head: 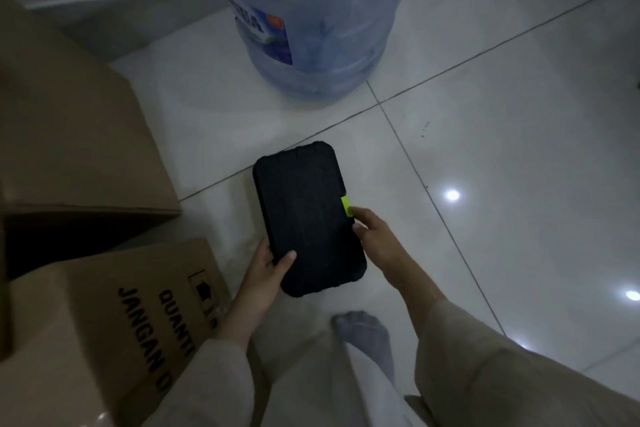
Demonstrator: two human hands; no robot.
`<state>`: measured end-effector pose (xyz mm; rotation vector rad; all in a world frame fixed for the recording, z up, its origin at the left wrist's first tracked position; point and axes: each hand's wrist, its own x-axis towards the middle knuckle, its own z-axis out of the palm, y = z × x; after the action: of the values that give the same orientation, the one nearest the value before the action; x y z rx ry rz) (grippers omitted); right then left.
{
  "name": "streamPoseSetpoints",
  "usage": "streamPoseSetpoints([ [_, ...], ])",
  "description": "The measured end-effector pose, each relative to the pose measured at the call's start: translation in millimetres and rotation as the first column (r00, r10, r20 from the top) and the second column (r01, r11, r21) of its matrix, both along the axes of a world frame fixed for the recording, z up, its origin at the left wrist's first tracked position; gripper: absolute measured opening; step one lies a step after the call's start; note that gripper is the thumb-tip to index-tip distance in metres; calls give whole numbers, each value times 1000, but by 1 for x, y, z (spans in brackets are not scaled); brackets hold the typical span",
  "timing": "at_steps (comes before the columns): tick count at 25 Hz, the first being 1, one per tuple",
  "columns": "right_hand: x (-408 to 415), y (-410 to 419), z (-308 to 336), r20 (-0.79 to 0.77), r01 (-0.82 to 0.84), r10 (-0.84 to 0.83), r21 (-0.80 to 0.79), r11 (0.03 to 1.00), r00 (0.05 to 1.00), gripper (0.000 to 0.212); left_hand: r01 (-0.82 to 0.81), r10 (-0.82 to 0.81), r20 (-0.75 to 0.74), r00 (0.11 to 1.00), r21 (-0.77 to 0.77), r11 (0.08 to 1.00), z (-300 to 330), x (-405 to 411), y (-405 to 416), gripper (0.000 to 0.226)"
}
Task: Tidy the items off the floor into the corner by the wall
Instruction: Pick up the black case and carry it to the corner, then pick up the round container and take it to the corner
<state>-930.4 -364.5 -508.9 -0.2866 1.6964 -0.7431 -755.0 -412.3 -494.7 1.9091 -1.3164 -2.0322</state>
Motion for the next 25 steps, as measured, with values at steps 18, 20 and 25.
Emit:
streamPoseSetpoints([
  [18, 25, 198, 550, -278, 456, -590, -420, 785, 758, 24, 628, -813, -33, 582, -617, 475, 532, -75, 71, 12],
  [20, 36, 252, 595, -329, 512, -669, -450, 732, 667, 24, 653, -880, -13, 475, -666, 362, 578, -84, 115, 13],
  [25, 99, 405, 674, -435, 618, -810, -526, 583, 393, 27, 660, -980, 61, 190, -746, 81, 652, -74, 256, 22],
])
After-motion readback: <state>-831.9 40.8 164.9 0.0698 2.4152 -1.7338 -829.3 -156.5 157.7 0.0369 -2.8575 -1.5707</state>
